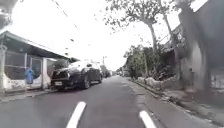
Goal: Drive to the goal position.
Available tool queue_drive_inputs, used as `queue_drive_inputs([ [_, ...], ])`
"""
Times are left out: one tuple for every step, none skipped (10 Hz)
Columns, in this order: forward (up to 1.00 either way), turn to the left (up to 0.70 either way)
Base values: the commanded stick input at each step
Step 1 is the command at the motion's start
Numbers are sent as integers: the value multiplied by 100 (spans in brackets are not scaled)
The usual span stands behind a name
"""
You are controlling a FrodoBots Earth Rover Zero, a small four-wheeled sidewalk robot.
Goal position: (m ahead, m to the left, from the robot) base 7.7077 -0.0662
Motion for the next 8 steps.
queue_drive_inputs([
  [85, 0],
  [85, 0],
  [85, 0],
  [85, 0],
  [85, 0],
  [85, 0],
  [85, 0],
  [85, 0],
])
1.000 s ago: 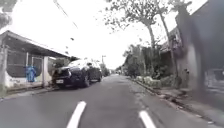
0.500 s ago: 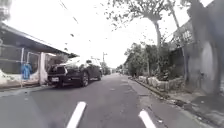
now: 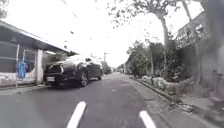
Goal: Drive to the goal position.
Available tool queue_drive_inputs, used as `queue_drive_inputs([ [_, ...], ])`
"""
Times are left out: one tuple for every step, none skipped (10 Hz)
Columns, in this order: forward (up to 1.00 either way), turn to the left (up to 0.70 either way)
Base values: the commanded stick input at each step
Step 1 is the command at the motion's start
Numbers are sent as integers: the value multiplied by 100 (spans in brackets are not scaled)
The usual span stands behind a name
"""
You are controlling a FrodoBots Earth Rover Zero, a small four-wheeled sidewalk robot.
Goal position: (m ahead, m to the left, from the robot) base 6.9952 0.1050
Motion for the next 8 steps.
queue_drive_inputs([
  [85, 0],
  [85, 0],
  [85, 0],
  [85, 0],
  [85, 0],
  [85, 0],
  [85, 0],
  [85, 0],
])
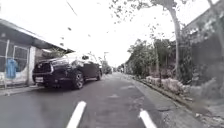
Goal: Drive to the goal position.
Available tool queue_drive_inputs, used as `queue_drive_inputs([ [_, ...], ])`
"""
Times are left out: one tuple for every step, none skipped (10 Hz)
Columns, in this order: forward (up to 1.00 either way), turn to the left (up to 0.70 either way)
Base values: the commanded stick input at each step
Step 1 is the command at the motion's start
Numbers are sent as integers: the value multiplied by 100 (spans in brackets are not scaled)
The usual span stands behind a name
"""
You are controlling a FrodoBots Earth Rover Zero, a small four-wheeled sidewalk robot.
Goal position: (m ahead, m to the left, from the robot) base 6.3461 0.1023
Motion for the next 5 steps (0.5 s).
queue_drive_inputs([
  [85, 0],
  [85, 0],
  [85, 0],
  [85, 0],
  [85, 0],
])
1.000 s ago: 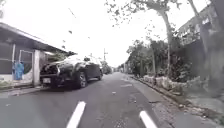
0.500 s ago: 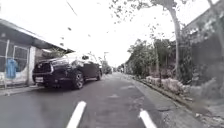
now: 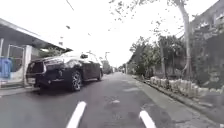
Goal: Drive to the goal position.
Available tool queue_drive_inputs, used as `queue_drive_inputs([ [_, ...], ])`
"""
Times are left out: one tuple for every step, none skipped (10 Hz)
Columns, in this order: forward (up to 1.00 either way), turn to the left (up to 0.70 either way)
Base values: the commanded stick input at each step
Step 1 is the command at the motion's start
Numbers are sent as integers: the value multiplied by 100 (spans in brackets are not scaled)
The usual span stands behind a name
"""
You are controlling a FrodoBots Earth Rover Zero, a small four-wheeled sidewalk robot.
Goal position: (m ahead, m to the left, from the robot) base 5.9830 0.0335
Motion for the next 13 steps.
queue_drive_inputs([
  [85, 0],
  [85, 0],
  [85, 0],
  [85, 0],
  [85, 0],
  [85, 0],
  [85, 0],
  [85, 0],
  [85, -20],
  [85, -34],
  [85, -25],
  [85, -10],
  [85, 0],
])
